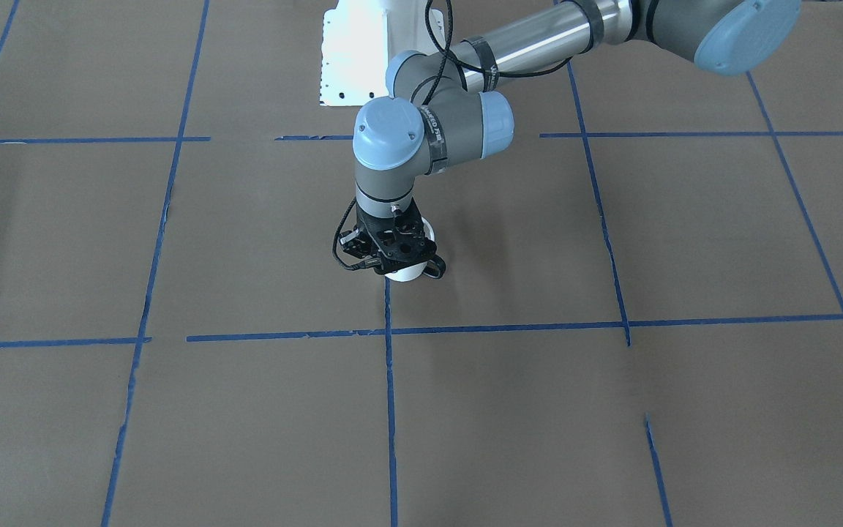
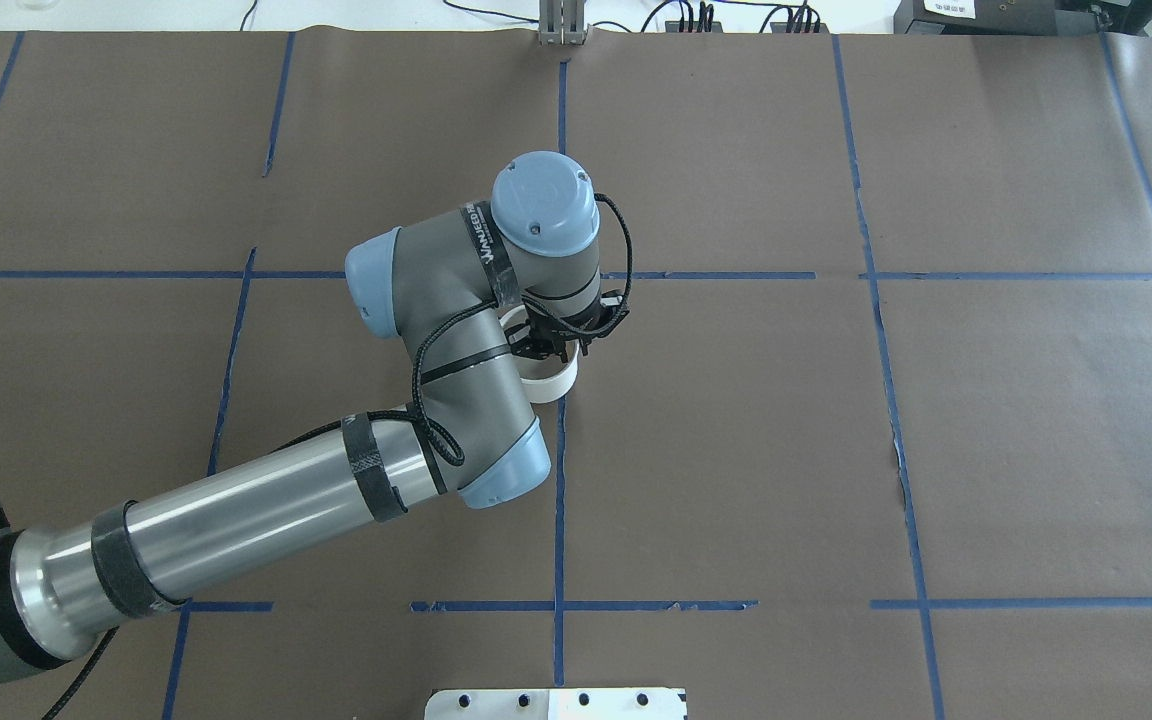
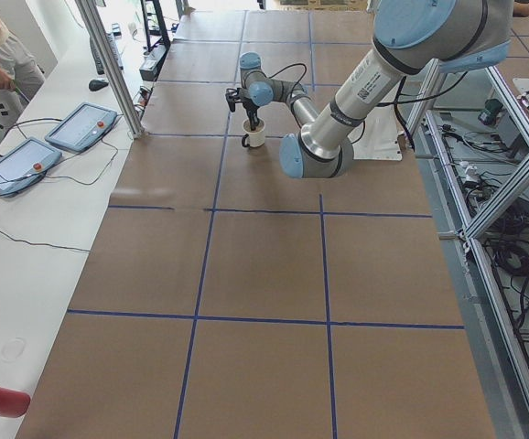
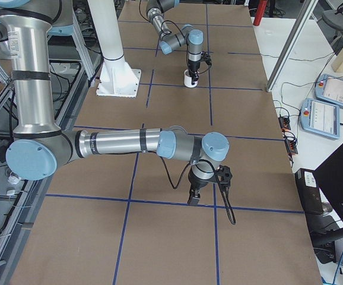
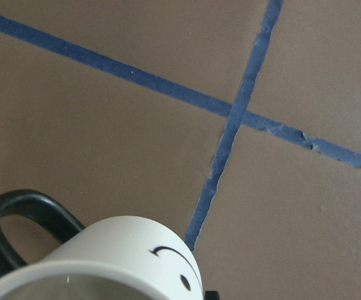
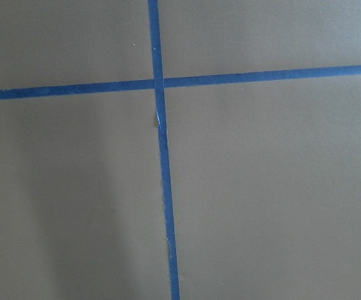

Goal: Flip mug
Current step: 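Set the mug upright on the table and open the left gripper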

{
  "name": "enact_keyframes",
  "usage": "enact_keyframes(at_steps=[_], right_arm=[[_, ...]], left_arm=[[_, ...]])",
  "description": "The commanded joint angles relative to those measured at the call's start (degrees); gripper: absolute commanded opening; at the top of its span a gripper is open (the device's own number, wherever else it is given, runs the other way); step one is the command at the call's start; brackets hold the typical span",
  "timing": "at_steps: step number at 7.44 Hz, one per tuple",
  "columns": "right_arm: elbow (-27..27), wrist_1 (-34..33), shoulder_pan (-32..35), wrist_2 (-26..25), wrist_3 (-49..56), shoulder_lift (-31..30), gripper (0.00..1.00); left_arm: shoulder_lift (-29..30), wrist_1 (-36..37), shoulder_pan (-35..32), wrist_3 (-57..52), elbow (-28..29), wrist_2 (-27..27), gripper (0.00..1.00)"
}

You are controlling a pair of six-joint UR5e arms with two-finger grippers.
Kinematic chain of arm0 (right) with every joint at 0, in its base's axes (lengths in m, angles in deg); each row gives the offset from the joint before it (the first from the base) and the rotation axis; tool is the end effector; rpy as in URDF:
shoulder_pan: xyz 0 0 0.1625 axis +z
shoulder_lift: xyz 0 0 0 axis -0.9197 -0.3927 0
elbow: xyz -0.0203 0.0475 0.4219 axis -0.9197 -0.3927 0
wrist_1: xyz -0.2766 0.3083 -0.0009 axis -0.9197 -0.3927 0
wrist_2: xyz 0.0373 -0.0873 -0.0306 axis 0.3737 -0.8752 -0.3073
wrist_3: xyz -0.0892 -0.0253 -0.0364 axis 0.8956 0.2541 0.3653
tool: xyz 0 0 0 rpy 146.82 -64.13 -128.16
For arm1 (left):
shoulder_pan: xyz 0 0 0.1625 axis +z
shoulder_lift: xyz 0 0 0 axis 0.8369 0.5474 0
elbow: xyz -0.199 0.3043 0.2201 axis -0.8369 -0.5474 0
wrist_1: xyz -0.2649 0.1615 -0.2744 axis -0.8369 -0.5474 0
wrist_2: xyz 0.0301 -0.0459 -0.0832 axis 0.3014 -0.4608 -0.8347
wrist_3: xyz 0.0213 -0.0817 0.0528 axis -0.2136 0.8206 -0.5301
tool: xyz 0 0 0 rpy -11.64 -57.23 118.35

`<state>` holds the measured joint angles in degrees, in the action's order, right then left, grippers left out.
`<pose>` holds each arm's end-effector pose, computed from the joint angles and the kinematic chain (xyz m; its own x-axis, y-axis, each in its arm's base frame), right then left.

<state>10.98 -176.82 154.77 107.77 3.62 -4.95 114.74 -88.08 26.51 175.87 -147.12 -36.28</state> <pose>0.0507 -0.4943 0.6352 0.7657 0.0834 0.6377 0.0258 0.9868 -0.1600 0.6408 -0.4882 0.1539 0.6000 -0.3239 -0.7315 0.2372 0.9453 -0.2240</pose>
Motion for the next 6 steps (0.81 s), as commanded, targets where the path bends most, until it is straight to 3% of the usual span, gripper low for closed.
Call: enact_keyframes(at_steps=[1,3,5,6], right_arm=[[0.0,0.0,0.0,0.0,0.0,0.0,1.0],[0.0,0.0,0.0,0.0,0.0,0.0,1.0],[0.0,0.0,0.0,0.0,0.0,0.0,1.0],[0.0,0.0,0.0,0.0,0.0,0.0,1.0]], left_arm=[[-1.08,0.28,0.43,-0.08,-4.12,0.73,1.0],[-3.02,11.63,-4.82,-6.88,-16.65,0.2,1.0],[-14.82,15.48,-13.59,-20.47,-32.38,-3.99,1.0],[-22.28,15.4,-18.42,-32.48,-36.11,-4.8,1.0]])
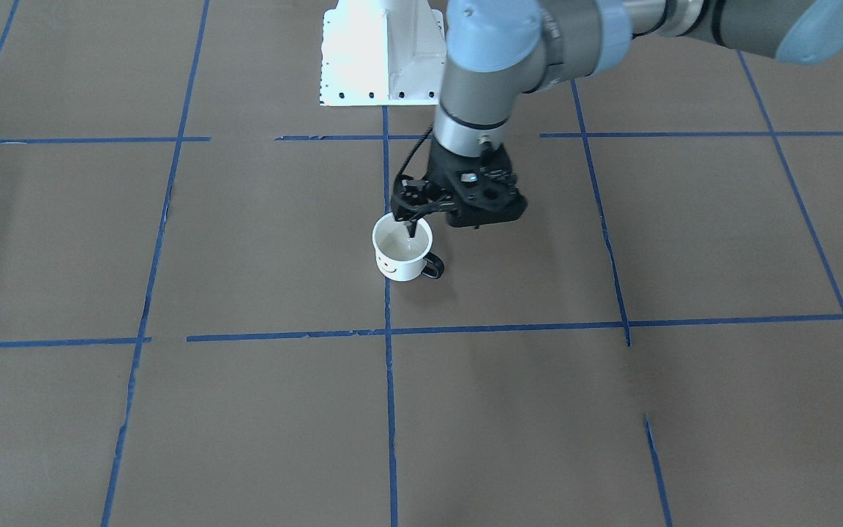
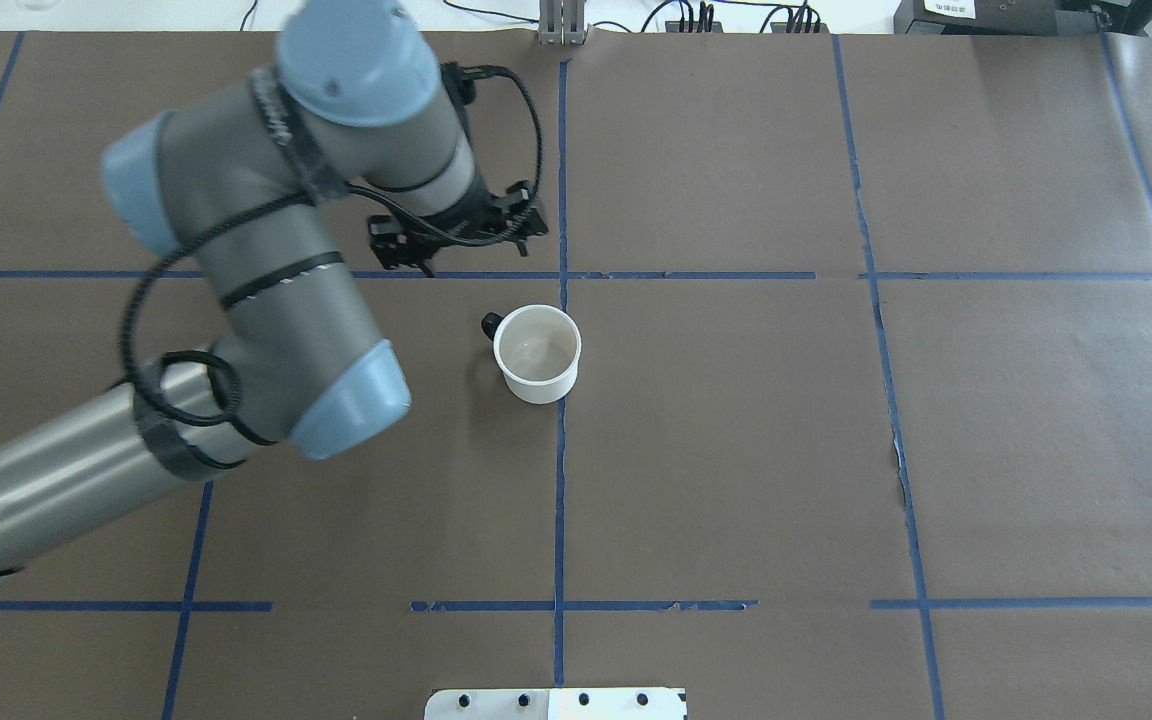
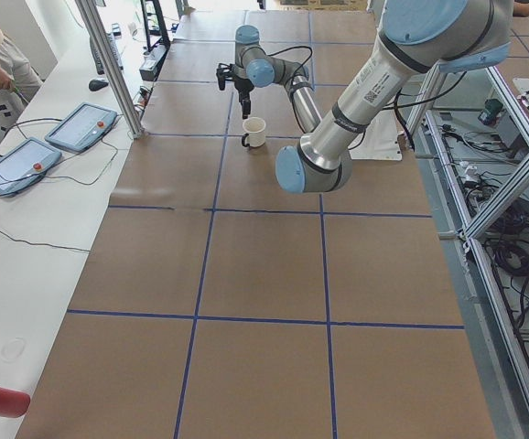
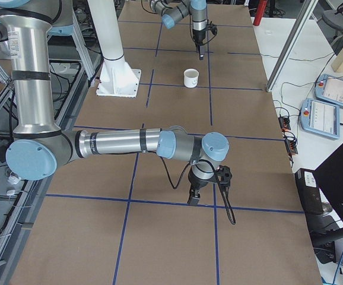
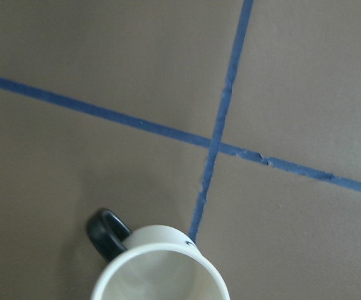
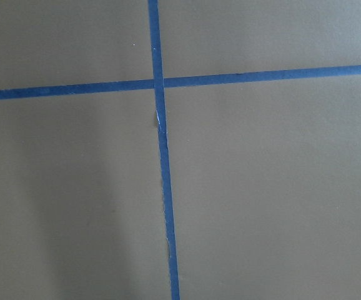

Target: Flip mug

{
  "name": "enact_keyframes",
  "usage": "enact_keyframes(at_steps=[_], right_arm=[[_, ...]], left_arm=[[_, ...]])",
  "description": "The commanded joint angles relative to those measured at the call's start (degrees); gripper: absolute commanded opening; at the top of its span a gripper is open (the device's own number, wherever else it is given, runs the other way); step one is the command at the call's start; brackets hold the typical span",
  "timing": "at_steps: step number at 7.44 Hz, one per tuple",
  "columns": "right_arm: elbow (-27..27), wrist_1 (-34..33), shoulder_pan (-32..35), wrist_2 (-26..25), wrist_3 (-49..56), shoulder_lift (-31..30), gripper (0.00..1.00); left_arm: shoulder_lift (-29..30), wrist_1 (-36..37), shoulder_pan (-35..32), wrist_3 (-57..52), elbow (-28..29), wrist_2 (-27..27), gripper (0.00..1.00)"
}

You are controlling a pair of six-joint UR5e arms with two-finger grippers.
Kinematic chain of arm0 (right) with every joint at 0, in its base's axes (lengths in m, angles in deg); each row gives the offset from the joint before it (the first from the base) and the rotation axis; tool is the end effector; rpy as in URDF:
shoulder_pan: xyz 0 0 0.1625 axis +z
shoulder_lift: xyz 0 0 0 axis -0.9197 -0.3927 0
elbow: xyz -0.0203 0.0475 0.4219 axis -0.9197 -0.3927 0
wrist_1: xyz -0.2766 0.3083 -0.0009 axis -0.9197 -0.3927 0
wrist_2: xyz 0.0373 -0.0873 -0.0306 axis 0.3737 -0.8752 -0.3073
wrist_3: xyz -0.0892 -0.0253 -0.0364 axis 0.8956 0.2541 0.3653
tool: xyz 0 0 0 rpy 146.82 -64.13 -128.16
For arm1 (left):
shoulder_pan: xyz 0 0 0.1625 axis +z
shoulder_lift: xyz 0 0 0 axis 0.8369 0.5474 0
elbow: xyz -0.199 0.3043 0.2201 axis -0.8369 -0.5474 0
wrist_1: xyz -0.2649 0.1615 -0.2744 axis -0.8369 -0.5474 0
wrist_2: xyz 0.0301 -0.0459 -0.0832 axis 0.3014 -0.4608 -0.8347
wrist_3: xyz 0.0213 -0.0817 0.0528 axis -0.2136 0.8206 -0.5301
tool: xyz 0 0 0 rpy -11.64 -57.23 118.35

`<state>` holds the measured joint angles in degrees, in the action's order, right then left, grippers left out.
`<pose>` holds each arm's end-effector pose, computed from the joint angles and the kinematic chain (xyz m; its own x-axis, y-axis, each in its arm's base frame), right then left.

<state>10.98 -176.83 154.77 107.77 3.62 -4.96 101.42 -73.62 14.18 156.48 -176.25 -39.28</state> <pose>0.0507 -0.4942 0.6353 0.7657 0.0836 0.6377 0.0258 0.9867 -0.1604 0.4200 -0.5135 0.1483 0.6041 -0.1138 -0.7888 0.2008 0.9796 0.0125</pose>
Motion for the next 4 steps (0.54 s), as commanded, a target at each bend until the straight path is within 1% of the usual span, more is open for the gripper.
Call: enact_keyframes(at_steps=[1,3,4], right_arm=[[0.0,0.0,0.0,0.0,0.0,0.0,1.0],[0.0,0.0,0.0,0.0,0.0,0.0,1.0],[0.0,0.0,0.0,0.0,0.0,0.0,1.0]], left_arm=[[-14.95,0.85,-11.45,-25.38,-7.28,-3.81,1.0],[-27.26,0.24,-26.28,-55.06,-6.41,-10.83,1.0],[-32.36,0.15,-32.53,-67.4,-3.01,-15.12,1.0]])
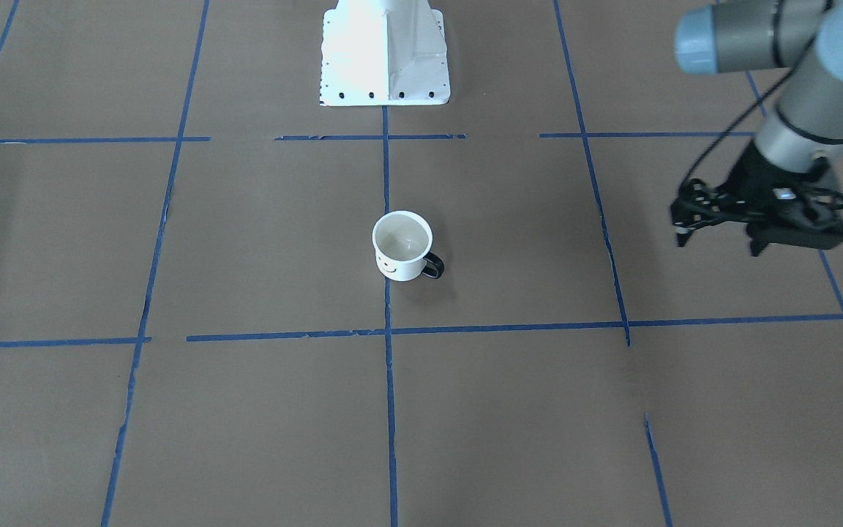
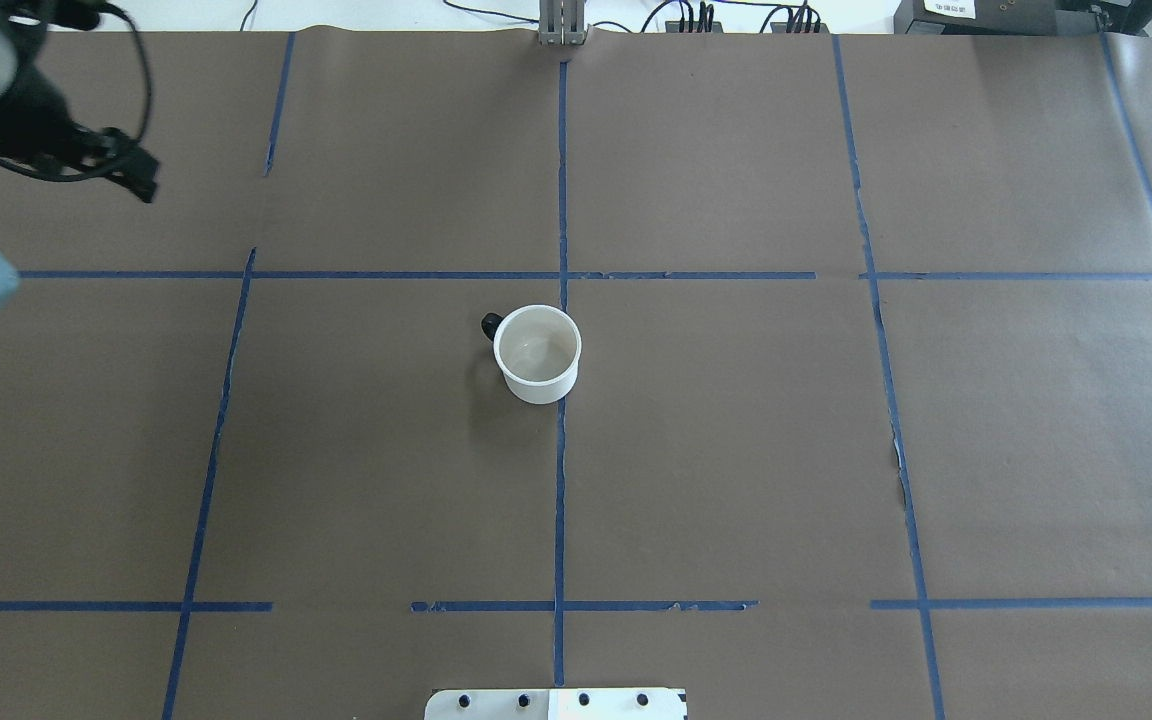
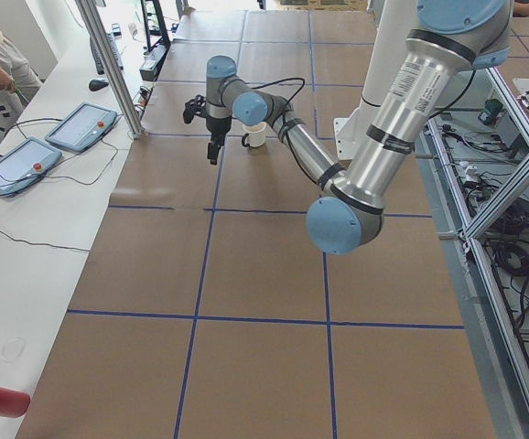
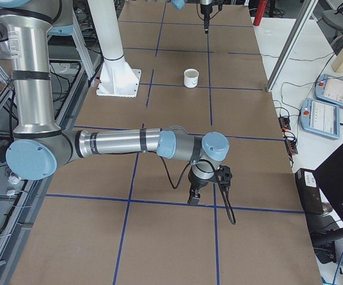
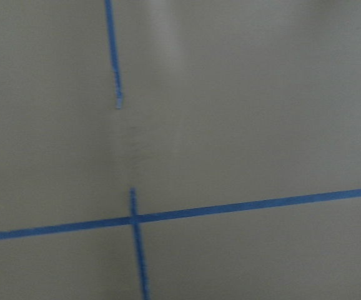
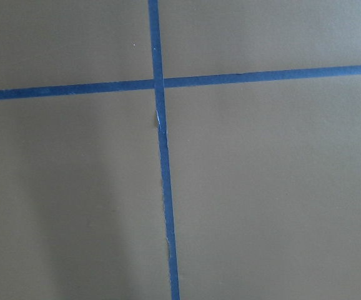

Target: Flip mug

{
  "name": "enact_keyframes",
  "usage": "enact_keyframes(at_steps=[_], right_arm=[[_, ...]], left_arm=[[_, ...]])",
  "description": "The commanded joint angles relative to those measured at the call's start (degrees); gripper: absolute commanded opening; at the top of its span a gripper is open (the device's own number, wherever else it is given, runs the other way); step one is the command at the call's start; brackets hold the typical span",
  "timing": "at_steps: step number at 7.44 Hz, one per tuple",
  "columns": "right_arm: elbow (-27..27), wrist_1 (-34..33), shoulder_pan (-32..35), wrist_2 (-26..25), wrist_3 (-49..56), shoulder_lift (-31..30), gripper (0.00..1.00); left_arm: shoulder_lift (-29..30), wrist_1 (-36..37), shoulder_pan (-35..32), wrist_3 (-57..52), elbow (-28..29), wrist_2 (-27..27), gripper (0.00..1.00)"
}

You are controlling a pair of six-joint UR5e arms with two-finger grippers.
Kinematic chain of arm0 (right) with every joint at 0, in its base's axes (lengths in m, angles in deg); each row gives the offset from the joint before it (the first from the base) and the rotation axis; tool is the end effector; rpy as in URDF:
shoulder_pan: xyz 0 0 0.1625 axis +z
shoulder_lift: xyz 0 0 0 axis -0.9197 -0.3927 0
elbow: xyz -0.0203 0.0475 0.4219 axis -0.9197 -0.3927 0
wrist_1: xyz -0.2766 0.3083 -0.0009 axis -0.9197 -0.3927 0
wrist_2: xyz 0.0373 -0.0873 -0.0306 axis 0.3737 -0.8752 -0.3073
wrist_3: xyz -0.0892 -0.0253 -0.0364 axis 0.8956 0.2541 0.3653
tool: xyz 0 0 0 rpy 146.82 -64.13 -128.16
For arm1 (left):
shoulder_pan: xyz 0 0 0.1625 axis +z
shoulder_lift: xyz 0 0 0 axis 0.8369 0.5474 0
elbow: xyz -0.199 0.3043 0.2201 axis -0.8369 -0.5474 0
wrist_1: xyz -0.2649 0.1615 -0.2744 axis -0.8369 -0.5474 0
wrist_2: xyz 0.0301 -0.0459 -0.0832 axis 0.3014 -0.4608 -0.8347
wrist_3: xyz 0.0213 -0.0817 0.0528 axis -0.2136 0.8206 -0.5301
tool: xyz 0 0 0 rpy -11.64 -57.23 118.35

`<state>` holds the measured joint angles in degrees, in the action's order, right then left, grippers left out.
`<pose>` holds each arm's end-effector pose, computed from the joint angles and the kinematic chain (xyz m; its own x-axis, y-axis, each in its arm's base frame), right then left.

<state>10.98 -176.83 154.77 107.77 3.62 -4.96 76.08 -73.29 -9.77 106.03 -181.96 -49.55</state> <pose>0.0507 -0.4942 0.6353 0.7657 0.0836 0.6377 0.0258 0.9867 -0.1604 0.1590 -0.5626 0.3775 0.7362 0.2786 -0.6167 -0.1210 0.9508 0.2851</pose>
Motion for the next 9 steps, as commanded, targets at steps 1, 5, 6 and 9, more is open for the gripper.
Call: enact_keyframes(at_steps=[1,5,6,9], right_arm=[[0.0,0.0,0.0,0.0,0.0,0.0,1.0],[0.0,0.0,0.0,0.0,0.0,0.0,1.0],[0.0,0.0,0.0,0.0,0.0,0.0,1.0],[0.0,0.0,0.0,0.0,0.0,0.0,1.0]], left_arm=[[-10.65,-0.88,-12.91,-25.77,7.17,-6.81,1.0],[-18.86,-10.1,-21.83,-31.05,15.99,-11.83,1.0],[-18.86,-10.2,-21.83,-31.4,15.92,-11.76,1.0],[-18.94,-10.2,-21.83,-31.49,16.62,-11.32,1.0]])
